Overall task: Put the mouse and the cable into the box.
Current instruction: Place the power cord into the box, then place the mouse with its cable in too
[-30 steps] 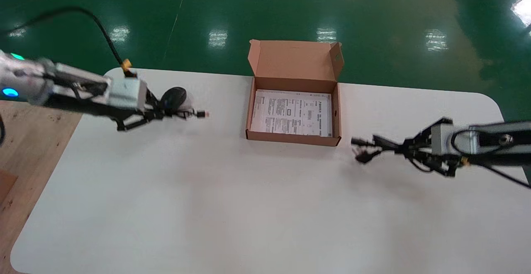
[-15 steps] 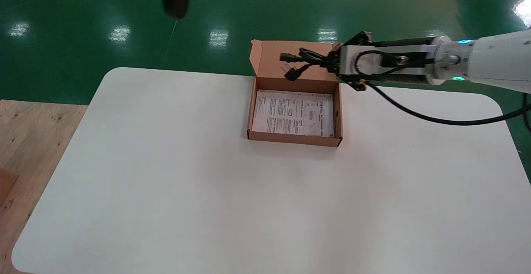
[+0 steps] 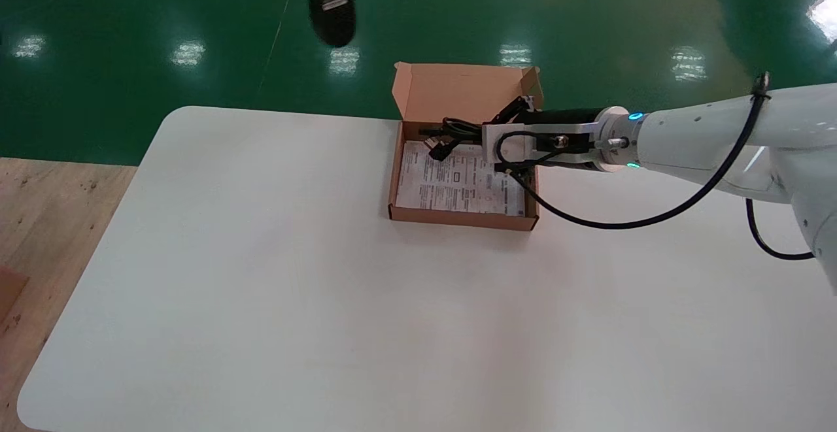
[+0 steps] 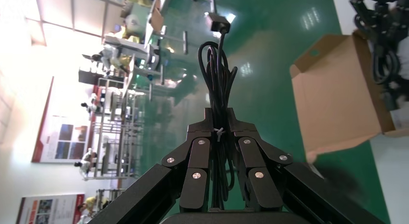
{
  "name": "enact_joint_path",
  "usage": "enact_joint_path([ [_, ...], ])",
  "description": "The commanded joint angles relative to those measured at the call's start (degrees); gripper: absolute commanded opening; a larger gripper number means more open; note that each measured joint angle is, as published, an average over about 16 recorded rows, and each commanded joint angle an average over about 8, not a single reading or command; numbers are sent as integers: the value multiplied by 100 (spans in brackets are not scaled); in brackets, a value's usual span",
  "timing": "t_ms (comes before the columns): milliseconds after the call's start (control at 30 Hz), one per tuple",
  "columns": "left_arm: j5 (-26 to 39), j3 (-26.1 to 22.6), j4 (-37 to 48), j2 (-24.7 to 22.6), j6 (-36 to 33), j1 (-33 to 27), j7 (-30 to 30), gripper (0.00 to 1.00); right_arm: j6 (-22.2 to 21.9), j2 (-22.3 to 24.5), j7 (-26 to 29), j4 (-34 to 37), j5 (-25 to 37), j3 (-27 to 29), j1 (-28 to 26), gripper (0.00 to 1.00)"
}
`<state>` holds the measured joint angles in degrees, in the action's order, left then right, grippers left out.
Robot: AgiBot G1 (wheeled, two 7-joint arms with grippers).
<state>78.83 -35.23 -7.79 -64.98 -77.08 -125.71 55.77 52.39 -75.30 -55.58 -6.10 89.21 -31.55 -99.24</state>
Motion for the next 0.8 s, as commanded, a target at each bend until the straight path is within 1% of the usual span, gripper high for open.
enact_joint_path([
  [33,31,-22,72,-31,-4,-29,30,0,-216,-91,-77,105,11,-2,31,0],
  [133,82,-58,144,-63,-28,-59,58,0,-257,-144,-145,121,-24,13,58,0],
  [300,140,-98,243,-61,-89,-109,96,0,-125,-174,-215,94,-92,30,101,0],
  [367,160,-112,277,-45,-116,-128,107,0,-42,-176,-225,93,-110,28,128,5],
  [400,173,-121,294,-37,-124,-136,110,0,2,-175,-225,96,-116,25,141,12],
  [567,259,-179,379,-17,-133,-159,100,0,188,-164,-200,129,-133,4,175,74],
  [633,287,-199,408,-22,-132,-160,89,0,231,-161,-187,141,-137,-3,170,94],
  [667,295,-205,421,-27,-134,-158,86,0,243,-160,-184,145,-138,-7,166,100],
  [800,288,-201,462,-60,-143,-136,89,0,263,-160,-179,156,-143,-21,157,100],
])
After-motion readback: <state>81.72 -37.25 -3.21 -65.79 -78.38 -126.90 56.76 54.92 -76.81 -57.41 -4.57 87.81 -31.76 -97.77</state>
